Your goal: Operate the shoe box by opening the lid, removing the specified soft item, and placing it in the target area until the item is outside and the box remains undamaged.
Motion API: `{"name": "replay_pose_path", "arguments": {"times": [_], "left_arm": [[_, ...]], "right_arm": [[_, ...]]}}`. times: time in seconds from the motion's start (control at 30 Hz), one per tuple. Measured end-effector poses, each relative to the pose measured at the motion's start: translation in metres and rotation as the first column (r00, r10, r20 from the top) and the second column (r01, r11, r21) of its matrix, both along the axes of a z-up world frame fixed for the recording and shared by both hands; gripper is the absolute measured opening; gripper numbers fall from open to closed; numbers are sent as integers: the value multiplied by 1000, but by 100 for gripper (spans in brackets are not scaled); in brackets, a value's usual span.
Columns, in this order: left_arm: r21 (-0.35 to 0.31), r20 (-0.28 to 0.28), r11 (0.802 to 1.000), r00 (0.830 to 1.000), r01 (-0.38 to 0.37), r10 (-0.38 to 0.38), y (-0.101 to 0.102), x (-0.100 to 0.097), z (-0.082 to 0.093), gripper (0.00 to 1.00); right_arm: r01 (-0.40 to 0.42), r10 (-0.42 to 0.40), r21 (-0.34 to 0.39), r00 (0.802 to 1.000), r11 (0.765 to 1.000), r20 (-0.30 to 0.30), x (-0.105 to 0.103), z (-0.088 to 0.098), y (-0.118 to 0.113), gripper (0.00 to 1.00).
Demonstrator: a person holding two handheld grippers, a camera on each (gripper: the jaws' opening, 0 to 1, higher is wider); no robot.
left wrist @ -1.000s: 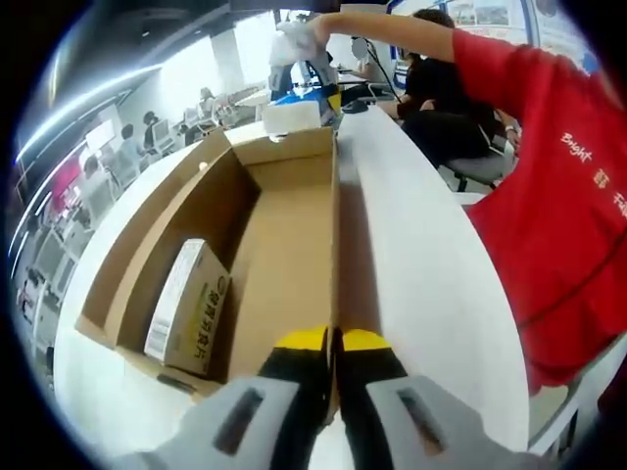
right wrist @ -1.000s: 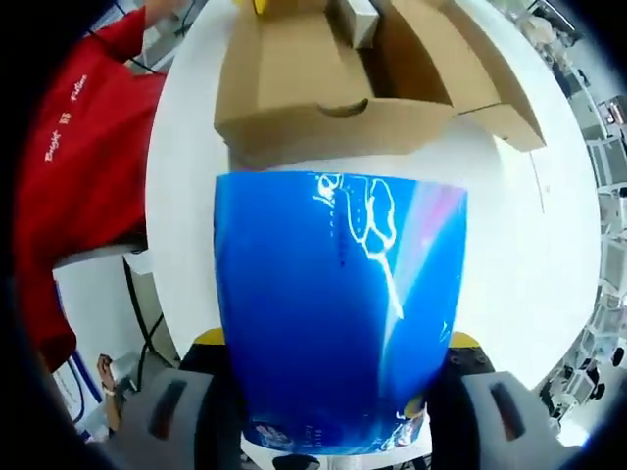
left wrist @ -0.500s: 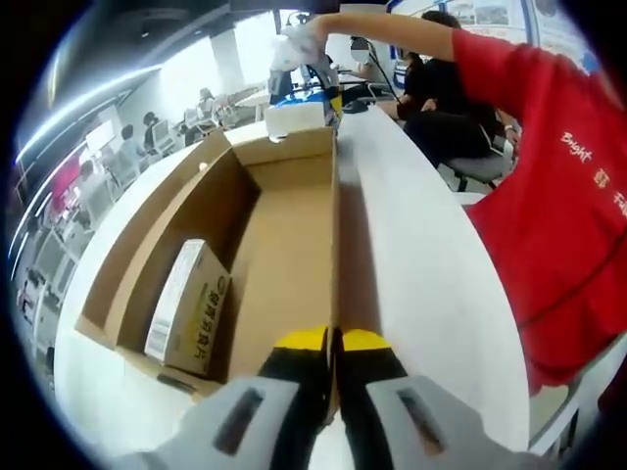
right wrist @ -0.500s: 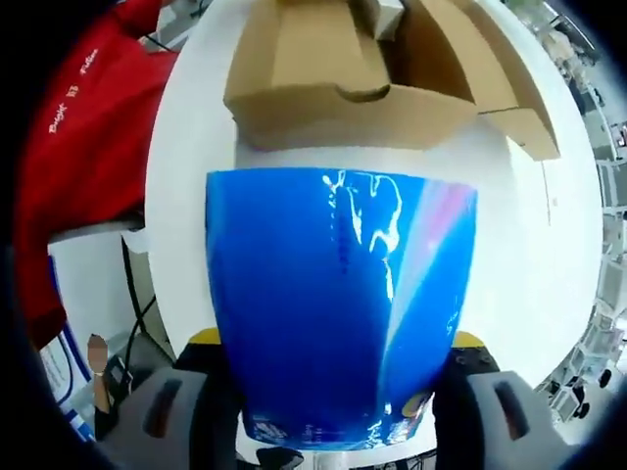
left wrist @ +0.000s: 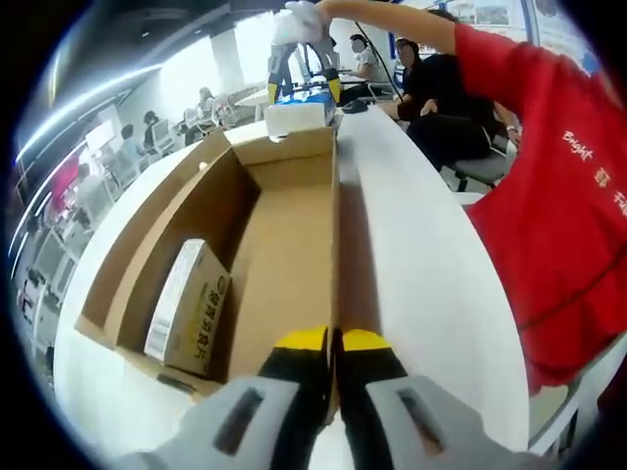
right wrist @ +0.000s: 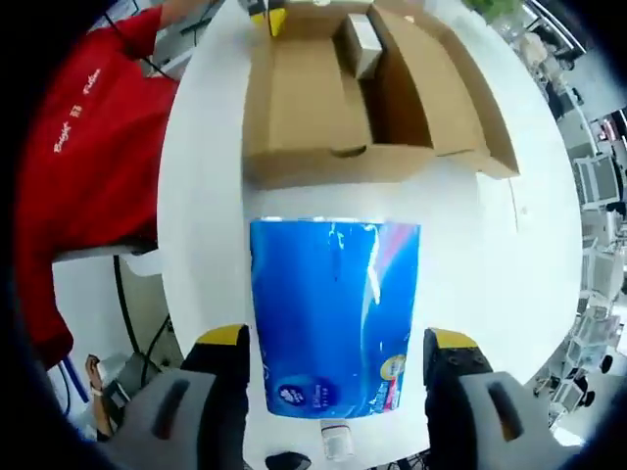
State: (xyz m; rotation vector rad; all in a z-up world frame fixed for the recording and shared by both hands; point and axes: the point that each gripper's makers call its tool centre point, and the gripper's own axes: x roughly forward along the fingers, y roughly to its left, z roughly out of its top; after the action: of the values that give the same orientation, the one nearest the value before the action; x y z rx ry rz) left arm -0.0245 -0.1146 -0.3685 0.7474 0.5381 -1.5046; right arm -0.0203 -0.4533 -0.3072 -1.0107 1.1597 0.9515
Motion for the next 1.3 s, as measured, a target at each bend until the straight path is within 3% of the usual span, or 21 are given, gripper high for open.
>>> {"name": "replay_pose_path", "arguments": {"times": [0.17, 0.27, 0.37, 0.53, 0.6, 0.67, 0.9, 0.97, 1.03, 1.07, 1.1, 1.17, 1.27, 1.3], "left_arm": [[-2, 2, 1000, 1000, 0, 0, 1, 0, 0, 2], [-3, 6, 1000, 1000, 0, 0, 1, -1, -1, 2], [-3, 5, 1000, 1000, 0, 0, 1, 0, -2, 2], [-4, 2, 1000, 1000, 0, 0, 2, -1, -2, 2], [-3, 4, 1000, 1000, -1, 1, 1, -1, -3, 2], [-3, 6, 1000, 1000, -1, 1, 1, -1, -3, 2], [-3, 3, 1000, 1000, -1, 1, 2, -2, -3, 2], [-3, 3, 1000, 1000, -1, 1, 1, -3, -2, 2], [-3, 1, 1000, 1000, -1, 1, 1, -3, -2, 2], [-3, 1, 1000, 1000, -1, 1, 1, -3, -2, 2], [-3, 1, 1000, 1000, -2, 2, 1, -2, -2, 2], [-4, 5, 1000, 1000, -2, 2, 1, -2, -2, 2], [-7, 8, 1000, 1000, -2, 2, 0, -3, -1, 2], [-8, 8, 1000, 1000, -3, 3, 0, -2, -1, 2]], "right_arm": [[10, -17, 99, 997, 995, 73, 13, 26, 32, 57], [-46, 16, 163, 983, 986, 183, 30, 48, 58, 51], [-40, -3, 232, 983, 972, 184, 33, 57, 75, 49], [-55, -4, 245, 972, 968, 234, 43, 60, 88, 44], [-55, -38, 312, 958, 948, 284, 52, 59, 106, 41], [-121, 6, 346, 949, 930, 316, 51, 56, 125, 34], [-162, 25, 318, 918, 934, 395, 57, 47, 157, 28], [-172, 19, 323, 905, 931, 425, 61, 50, 167, 24], [-152, -32, 335, 874, 930, 484, 74, 54, 174, 22], [-161, -25, 342, 877, 926, 480, 72, 53, 180, 21], [-125, -79, 397, 885, 909, 460, 72, 52, 191, 21], [-72, -170, 482, 882, 873, 440, 74, 53, 206, 21], [-139, -116, 448, 860, 883, 497, 79, 47, 221, 22], [-145, -111, 454, 864, 879, 491, 78, 44, 227, 23]]}}
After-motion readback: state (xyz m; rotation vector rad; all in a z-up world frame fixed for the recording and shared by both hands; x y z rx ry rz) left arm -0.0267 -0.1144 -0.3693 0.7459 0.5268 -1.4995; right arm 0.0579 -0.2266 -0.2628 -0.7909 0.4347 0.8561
